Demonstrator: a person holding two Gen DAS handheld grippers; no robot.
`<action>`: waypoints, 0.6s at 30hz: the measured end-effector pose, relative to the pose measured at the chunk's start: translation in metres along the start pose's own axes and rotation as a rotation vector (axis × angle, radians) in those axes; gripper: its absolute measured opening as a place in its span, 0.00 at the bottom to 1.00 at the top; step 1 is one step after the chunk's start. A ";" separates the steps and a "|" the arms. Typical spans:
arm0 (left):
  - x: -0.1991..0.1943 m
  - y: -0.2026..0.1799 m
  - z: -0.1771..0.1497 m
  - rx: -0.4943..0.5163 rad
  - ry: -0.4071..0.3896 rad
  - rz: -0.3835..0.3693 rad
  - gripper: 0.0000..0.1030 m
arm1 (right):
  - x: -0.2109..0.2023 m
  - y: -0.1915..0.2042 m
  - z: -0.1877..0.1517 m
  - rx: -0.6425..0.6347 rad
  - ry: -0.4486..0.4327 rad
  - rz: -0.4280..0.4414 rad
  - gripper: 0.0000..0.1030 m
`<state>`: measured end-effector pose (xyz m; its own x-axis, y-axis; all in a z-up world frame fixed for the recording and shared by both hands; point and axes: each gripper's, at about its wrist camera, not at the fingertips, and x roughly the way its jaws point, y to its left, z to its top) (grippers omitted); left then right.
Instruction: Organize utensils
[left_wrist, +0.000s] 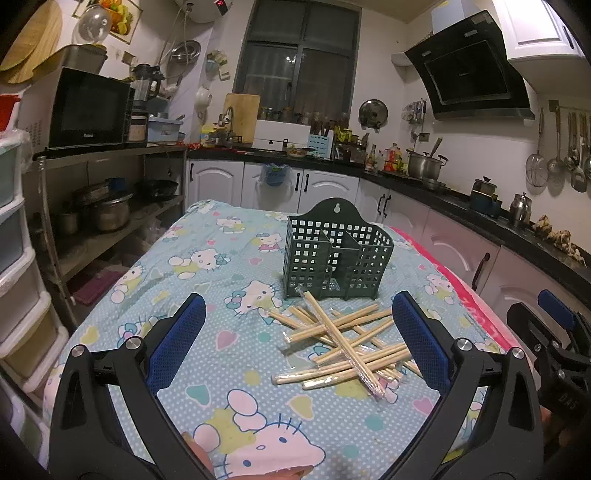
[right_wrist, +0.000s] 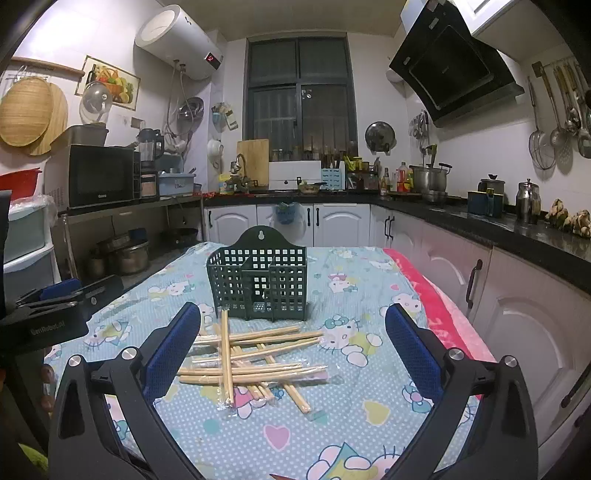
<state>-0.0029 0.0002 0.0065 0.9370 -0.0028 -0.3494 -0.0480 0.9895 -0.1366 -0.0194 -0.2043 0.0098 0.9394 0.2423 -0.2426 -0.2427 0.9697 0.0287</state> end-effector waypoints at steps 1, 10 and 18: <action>0.004 0.001 -0.002 0.000 0.000 0.000 0.91 | 0.000 0.000 0.000 0.000 0.000 0.000 0.94; 0.004 0.000 -0.003 0.003 -0.004 -0.001 0.91 | -0.001 0.002 0.000 -0.001 -0.003 0.000 0.94; 0.006 -0.002 -0.001 0.002 -0.005 -0.001 0.91 | -0.005 0.005 0.004 -0.006 -0.010 0.005 0.94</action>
<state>0.0022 -0.0022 0.0036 0.9388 -0.0035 -0.3444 -0.0459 0.9898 -0.1351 -0.0243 -0.2005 0.0153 0.9405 0.2478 -0.2325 -0.2492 0.9682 0.0239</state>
